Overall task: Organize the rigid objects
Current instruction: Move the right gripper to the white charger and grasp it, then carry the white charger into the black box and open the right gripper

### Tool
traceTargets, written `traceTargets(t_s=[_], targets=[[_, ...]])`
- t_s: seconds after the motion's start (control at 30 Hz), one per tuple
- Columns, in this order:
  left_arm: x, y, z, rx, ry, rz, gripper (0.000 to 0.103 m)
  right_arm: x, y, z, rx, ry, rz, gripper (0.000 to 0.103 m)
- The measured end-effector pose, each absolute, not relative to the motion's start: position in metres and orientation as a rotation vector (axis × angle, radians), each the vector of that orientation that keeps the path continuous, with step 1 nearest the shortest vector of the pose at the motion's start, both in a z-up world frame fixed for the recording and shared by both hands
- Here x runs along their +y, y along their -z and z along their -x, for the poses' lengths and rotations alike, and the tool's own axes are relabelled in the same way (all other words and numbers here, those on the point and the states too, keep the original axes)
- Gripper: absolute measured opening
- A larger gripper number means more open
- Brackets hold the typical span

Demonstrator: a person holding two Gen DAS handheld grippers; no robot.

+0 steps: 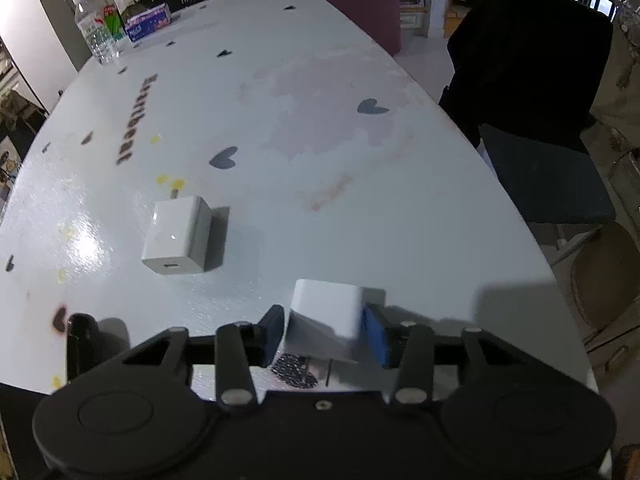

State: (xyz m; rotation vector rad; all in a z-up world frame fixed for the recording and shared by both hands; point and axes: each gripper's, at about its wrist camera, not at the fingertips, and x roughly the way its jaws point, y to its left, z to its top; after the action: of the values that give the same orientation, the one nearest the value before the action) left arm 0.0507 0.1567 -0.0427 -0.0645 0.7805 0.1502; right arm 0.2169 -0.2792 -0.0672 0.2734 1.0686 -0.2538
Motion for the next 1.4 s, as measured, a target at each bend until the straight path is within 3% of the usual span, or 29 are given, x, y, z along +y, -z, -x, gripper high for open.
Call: traceTargets(t_s=[0.4, 0.77, 1.4], targets=[[0.157, 0.042, -0.051, 0.780, -0.150, 0.065, 0.002, -0.257, 0.035, -0.198, 0.941, 0.138, -0.271, 0.044], [0.157, 0.042, -0.051, 0.781, -0.150, 0.065, 0.002, -0.142, -0.019, -0.140, 0.821, -0.384, -0.239, 0.044], [0.159, 0.043, -0.050, 0.778, -0.149, 0.069, 0.002, 0.007, 0.044, -0.141, 1.173, -0.550, -0.201, 0.044]])
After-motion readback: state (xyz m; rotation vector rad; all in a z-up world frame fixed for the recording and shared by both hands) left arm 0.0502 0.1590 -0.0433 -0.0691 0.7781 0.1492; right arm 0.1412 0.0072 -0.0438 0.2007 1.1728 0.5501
